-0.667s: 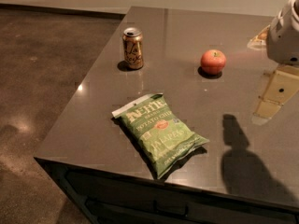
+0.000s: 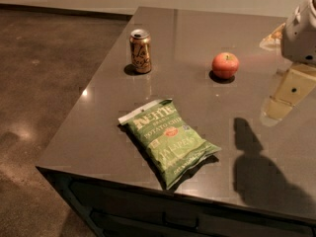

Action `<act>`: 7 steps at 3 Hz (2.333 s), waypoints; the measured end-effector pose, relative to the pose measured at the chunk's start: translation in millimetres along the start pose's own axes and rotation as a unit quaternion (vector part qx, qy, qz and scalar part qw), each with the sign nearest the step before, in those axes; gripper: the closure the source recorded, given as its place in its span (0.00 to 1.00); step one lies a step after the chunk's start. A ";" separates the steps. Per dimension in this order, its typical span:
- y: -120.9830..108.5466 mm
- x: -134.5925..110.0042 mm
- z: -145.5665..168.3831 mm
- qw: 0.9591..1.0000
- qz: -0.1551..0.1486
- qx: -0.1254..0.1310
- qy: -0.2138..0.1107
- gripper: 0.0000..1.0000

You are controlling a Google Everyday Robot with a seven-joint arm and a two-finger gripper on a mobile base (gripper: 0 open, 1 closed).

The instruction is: Move apple near green jalapeno chip bag

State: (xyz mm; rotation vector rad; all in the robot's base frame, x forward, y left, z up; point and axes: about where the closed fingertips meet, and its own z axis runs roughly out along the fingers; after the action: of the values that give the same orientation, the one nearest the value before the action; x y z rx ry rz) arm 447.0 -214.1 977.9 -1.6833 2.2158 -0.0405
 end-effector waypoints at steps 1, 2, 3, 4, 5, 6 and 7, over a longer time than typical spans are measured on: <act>-22.4 -12.1 9.0 0.998 0.038 -0.005 -0.043 0.00; -68.3 -22.6 31.7 0.993 0.101 0.011 -0.065 0.00; -100.0 -24.1 53.5 0.989 0.135 0.028 -0.062 0.00; -125.8 -21.7 74.1 0.984 0.167 0.029 -0.059 0.00; -163.3 -16.3 108.6 0.973 0.217 0.022 -0.071 0.00; -182.8 -13.1 127.5 0.965 0.248 0.017 -0.086 0.00; -193.6 -11.1 147.4 0.959 0.267 0.016 -0.093 0.00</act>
Offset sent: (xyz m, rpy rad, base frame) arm 0.1158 0.0037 -0.0087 0.2375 -0.0354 -0.2719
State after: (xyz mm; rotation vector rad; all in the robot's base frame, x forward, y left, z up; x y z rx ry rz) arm 672.8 -232.0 888.3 -0.9761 2.4242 0.2077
